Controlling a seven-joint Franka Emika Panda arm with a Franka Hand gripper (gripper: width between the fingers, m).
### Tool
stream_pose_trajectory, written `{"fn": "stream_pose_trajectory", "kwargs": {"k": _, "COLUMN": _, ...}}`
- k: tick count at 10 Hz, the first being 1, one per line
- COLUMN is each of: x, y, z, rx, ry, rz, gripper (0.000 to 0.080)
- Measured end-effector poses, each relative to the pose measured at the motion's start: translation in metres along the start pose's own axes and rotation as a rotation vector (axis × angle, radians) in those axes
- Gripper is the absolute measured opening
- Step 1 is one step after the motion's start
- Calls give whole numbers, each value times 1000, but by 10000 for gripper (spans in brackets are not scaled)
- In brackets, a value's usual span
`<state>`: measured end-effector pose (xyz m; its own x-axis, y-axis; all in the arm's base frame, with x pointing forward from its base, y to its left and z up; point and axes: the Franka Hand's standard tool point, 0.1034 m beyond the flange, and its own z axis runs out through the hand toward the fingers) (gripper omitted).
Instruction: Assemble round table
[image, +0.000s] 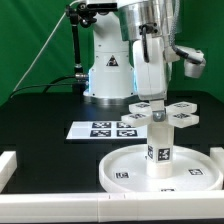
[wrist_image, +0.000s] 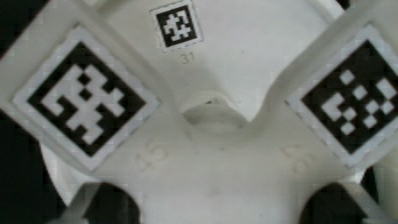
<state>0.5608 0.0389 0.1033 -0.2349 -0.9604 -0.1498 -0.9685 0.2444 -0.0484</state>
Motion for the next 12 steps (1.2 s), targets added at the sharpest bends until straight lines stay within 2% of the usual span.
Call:
{"fn": "stream_pose_trajectory", "kwargs": {"k": 1, "x": -1, "y": 0, "z": 0, "rx": -1, "ry": 0, "rz": -8, "gripper": 467}}
{"fn": "stream_pose_trajectory", "kwargs": {"k": 2, "x": -1, "y": 0, "z": 0, "rx": 0, "ry": -1, "rz": -11, "gripper": 614}}
{"fn": "stream_pose_trajectory", "kwargs": {"k": 5, "x": -11, "y": -3, "z": -24, "rx": 27, "ry": -34, "rz": -19, "gripper": 642}}
{"fn": "stream_pose_trajectory", "kwargs": {"k": 6, "x": -14, "y": -5, "z": -28, "rx": 32, "ry": -38, "rz": -41, "gripper": 648}}
{"fn": "stream_pose_trajectory", "kwargs": {"k": 9, "x": -13, "y": -3, "z": -24, "rx": 29, "ry": -33, "rz": -132, "gripper": 649}}
{"fn": "stream_pose_trajectory", "kwargs": {"k": 10, "x": -12, "y": -3, "z": -24, "rx": 27, "ry": -29, "rz": -259, "gripper": 649}}
{"fn": "stream_pose_trajectory", "kwargs": {"k": 12, "x": -18, "y": -4, "z": -27, "rx": -11, "ry": -31, "rz": -547, "gripper": 649}}
